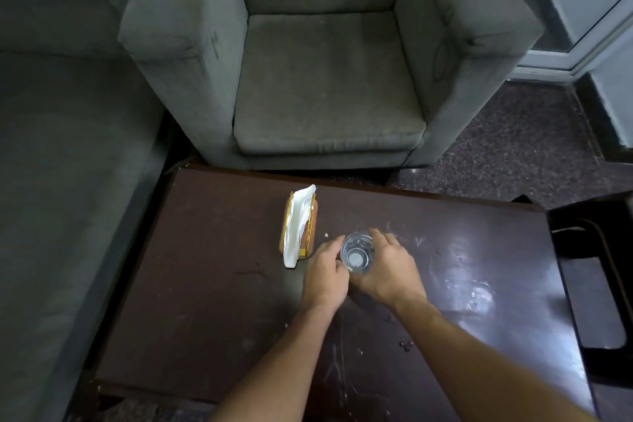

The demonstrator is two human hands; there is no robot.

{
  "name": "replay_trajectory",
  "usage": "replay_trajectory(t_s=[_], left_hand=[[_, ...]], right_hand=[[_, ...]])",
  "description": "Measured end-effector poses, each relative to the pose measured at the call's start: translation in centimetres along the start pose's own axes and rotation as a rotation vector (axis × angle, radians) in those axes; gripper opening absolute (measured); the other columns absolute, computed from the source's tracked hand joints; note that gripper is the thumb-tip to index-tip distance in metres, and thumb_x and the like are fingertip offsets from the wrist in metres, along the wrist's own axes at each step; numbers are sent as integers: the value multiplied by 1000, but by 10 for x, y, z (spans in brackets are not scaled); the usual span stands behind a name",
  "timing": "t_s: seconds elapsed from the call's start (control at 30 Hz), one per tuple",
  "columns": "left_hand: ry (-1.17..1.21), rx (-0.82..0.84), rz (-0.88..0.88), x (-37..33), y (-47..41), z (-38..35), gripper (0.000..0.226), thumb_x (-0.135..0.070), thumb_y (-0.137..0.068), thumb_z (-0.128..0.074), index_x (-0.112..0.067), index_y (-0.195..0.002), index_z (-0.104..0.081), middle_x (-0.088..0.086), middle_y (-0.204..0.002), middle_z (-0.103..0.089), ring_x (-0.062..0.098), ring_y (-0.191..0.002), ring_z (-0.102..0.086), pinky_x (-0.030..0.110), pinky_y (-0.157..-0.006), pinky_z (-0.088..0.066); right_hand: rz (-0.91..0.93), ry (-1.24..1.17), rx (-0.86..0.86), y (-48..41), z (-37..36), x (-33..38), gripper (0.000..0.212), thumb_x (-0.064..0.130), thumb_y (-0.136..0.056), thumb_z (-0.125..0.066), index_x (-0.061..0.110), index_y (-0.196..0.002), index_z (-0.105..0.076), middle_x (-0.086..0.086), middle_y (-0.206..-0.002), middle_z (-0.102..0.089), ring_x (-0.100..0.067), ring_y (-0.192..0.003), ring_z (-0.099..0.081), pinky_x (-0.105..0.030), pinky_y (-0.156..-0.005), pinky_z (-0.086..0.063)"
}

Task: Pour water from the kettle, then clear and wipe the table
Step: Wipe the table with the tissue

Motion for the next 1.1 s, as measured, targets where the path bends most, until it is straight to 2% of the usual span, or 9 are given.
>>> replay_trajectory(t_s=[0.2,0.37,0.53,0.67,0.77,0.87,0.97,1.1], left_hand=[[-19,17,-28,-15,-18,4,62,5,-91,-42,-21,-144,-60,-6,-143,-63,14,-135,-54,23,-114,-40],[-32,41,-19,-25,-32,2,62,3,-93,-40,-22,-148,-55,-7,-147,-59,13,-138,-52,21,-114,-37],[-42,60,-9,-29,-42,-2,60,1,-95,-44,-22,-150,-53,-6,-150,-56,16,-141,-50,31,-120,-38],[-63,75,-2,-28,-44,-4,61,1,-95,-44,-22,-151,-51,-5,-152,-54,16,-142,-48,30,-120,-37],[-96,98,-20,-27,-43,-6,62,0,-96,-43,-21,-155,-46,-5,-157,-49,16,-146,-44,31,-123,-34],[-136,88,-43,-31,-41,0,60,-6,-100,-41,-18,-159,-38,-4,-165,-38,14,-154,-29,27,-125,-21],[-213,46,-114,-45,-33,14,53,-24,-108,-36,-17,-160,-35,-3,-167,-33,14,-158,-20,29,-126,-16],[-232,-8,-247,-83,-38,53,54,-38,-111,-30,-18,-161,-32,-6,-170,-24,10,-160,-9,27,-127,-13]], right_hand=[[-59,-55,-57,-12,10,3,99,54,-67,-79,16,-150,-44,-5,-144,-55,-28,-124,-61,-36,-99,-50],[-63,-30,-67,-28,19,3,101,56,-67,-79,14,-152,-42,-4,-146,-54,-27,-127,-59,-36,-102,-49],[-78,-37,-58,-39,20,3,99,54,-69,-76,14,-152,-42,-5,-146,-54,-28,-126,-60,-37,-101,-49],[-88,-31,-50,-40,15,-1,99,55,-73,-77,14,-154,-38,-5,-149,-50,-29,-126,-59,-38,-101,-49],[-88,-41,-29,-38,11,-4,103,53,-76,-79,14,-158,-30,-4,-154,-43,-29,-130,-56,-40,-100,-50],[-78,-53,9,-36,14,-2,107,57,-82,-72,14,-162,-17,-5,-165,-26,-28,-145,-38,-43,-108,-47],[-47,-33,-53,-31,31,9,90,58,-95,-55,15,-163,-15,-6,-169,-17,-26,-153,-23,-45,-115,-40],[41,-25,-220,-33,77,50,66,45,-106,-42,13,-160,-26,-7,-170,-16,-24,-155,-19,-42,-121,-31]])
Point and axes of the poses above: each hand's wrist, its own y-axis away from the middle knuckle, its own z-axis out of the back of the hand, x = y × z, the point moved 2 cm from there along -y, towards the middle knuckle
